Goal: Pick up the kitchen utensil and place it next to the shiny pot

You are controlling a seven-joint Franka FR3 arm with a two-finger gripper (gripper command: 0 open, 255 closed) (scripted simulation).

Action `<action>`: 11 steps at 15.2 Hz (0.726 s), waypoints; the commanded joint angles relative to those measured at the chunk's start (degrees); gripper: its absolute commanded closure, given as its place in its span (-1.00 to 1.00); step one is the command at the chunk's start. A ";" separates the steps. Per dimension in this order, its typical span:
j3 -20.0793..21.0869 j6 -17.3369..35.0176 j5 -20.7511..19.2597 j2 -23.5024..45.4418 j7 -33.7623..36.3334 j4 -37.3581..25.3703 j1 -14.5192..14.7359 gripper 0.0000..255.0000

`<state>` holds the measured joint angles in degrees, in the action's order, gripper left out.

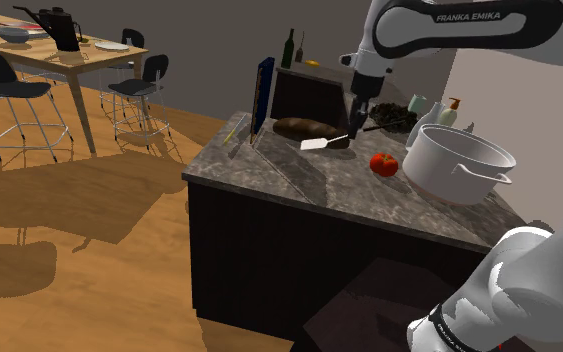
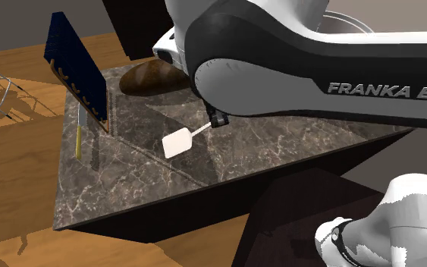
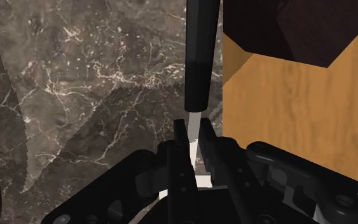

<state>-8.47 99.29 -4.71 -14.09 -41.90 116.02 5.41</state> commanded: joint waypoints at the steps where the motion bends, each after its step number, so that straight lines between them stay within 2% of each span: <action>1: 0.08 -1.72 0.03 -0.07 -0.03 -1.62 0.04 1.00; 11: 0.22 -9.32 0.23 0.82 -0.45 -10.11 0.14 1.00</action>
<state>-8.28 90.80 -4.52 -13.44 -42.31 106.89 5.52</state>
